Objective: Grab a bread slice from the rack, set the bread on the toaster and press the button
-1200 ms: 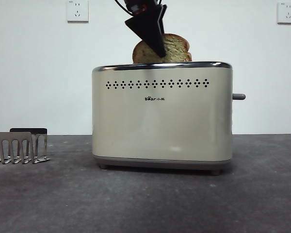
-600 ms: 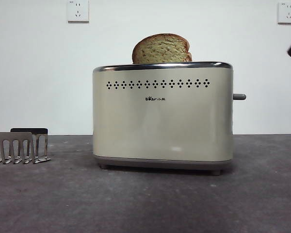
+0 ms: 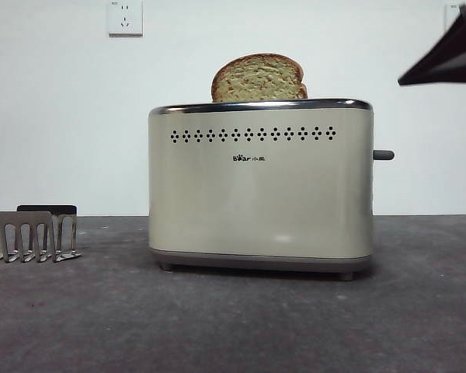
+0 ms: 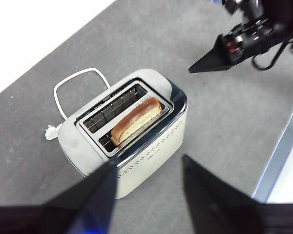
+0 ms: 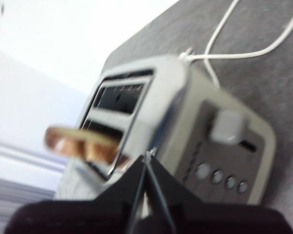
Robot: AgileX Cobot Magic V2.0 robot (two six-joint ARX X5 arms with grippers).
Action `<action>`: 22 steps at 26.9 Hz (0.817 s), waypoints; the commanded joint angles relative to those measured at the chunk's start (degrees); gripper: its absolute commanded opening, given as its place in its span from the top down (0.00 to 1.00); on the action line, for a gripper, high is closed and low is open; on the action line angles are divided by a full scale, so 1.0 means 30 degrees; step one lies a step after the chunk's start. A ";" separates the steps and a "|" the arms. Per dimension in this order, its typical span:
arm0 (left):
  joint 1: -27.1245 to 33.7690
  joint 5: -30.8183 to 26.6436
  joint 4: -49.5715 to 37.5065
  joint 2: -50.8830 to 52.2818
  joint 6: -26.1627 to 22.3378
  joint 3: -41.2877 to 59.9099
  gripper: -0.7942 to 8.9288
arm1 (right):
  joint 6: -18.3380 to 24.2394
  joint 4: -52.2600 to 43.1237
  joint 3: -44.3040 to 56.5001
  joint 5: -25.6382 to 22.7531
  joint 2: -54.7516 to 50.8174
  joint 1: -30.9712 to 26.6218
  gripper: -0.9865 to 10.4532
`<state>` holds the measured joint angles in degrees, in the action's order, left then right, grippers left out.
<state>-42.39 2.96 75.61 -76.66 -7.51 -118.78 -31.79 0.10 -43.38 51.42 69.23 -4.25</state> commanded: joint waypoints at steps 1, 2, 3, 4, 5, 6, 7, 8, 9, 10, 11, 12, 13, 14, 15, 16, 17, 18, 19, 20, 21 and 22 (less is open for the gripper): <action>0.0066 0.0459 0.0007 0.0539 0.1370 0.0073 0.93 | -0.1450 -0.1042 0.0000 0.0911 0.1122 -0.0379 0.92; 0.0066 0.0619 0.0015 0.0707 0.1676 0.0080 0.93 | -0.1545 -0.1428 -0.0015 0.1377 0.1559 -0.0379 0.92; 0.0066 0.0663 0.0022 0.0838 0.1967 0.0117 0.93 | -0.1545 -0.1698 -0.0051 0.1617 0.1931 -0.0372 0.92; 0.0066 0.0648 0.0022 0.1027 0.2237 0.0226 0.93 | -0.1552 -0.1865 -0.0153 0.1800 0.2382 -0.0372 0.92; 0.0066 0.0648 0.0022 0.1253 0.2368 0.0444 0.93 | -0.1552 -0.1945 -0.0255 0.1923 0.2790 -0.0372 0.92; 0.0066 0.0648 0.0022 0.1450 0.2448 0.0714 0.93 | -0.1545 -0.1953 -0.0350 0.1953 0.3082 -0.0364 0.92; 0.0066 0.0648 0.0022 0.1719 0.2528 0.1122 0.93 | -0.1545 -0.1967 -0.0466 0.1953 0.3417 -0.0342 0.92; 0.0066 0.0648 0.0022 0.2011 0.2652 0.1596 0.93 | -0.1545 -0.1996 -0.0597 0.1953 0.3708 -0.0342 0.92; 0.0066 0.0648 0.0022 0.2244 0.2710 0.2055 0.93 | -0.1545 -0.1996 -0.0721 0.1953 0.3912 -0.0342 0.92; 0.0066 0.0648 0.0022 0.2514 0.2776 0.2623 0.93 | -0.1552 -0.1989 -0.0903 0.1945 0.4153 -0.0342 0.92; 0.0066 0.0648 0.0015 0.2754 0.2929 0.3228 0.93 | -0.1537 -0.1967 -0.1100 0.1931 0.4357 -0.0342 0.92; 0.0066 0.0648 0.0022 0.2973 0.3053 0.3767 0.93 | -0.1545 -0.2011 -0.1260 0.1909 0.4495 -0.0342 0.92; 0.0066 0.0648 0.0015 0.3206 0.3184 0.4408 0.93 | -0.1537 -0.2018 -0.1464 0.1821 0.4648 -0.0342 0.92; 0.0066 0.0641 0.0015 0.3417 0.3351 0.5064 0.93 | -0.1537 -0.1982 -0.1690 0.1800 0.4816 -0.0342 0.92; 0.0066 0.0634 0.0015 0.3585 0.3490 0.5625 0.93 | -0.1545 -0.1945 -0.1880 0.1800 0.4947 -0.0335 0.92; 0.0066 0.0641 0.0015 0.3796 0.3599 0.6273 0.93 | -0.1545 -0.1872 -0.2091 0.1807 0.5129 -0.0335 0.92; 0.0066 0.0634 0.0015 0.3985 0.3687 0.6885 0.93 | -0.1530 -0.1690 -0.2310 0.1807 0.5304 -0.0335 0.92; 0.0066 0.0619 0.0015 0.4131 0.3818 0.7468 0.93 | -0.1515 -0.1421 -0.2528 0.1785 0.5486 -0.0335 0.92; 0.0066 0.0627 0.0015 0.4248 0.3912 0.7927 0.93 | -0.1515 -0.1333 -0.2645 0.1800 0.5654 -0.0335 0.92; 0.0066 0.0627 0.0015 0.4342 0.3956 0.8357 0.93 | -0.1501 -0.1275 -0.2718 0.1800 0.5770 -0.0335 0.92; 0.0066 0.0627 0.0015 0.4408 0.4000 0.8808 0.93 | -0.1443 -0.1224 -0.2754 0.1785 0.5894 -0.0335 0.92; 0.0066 0.0627 0.0015 0.4473 0.4000 0.9202 0.93 | -0.1341 -0.1100 -0.2776 0.1734 0.6003 -0.0335 0.92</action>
<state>-42.39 4.82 75.83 -63.59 3.70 -92.07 -36.23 -3.33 -51.66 56.80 86.50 -5.32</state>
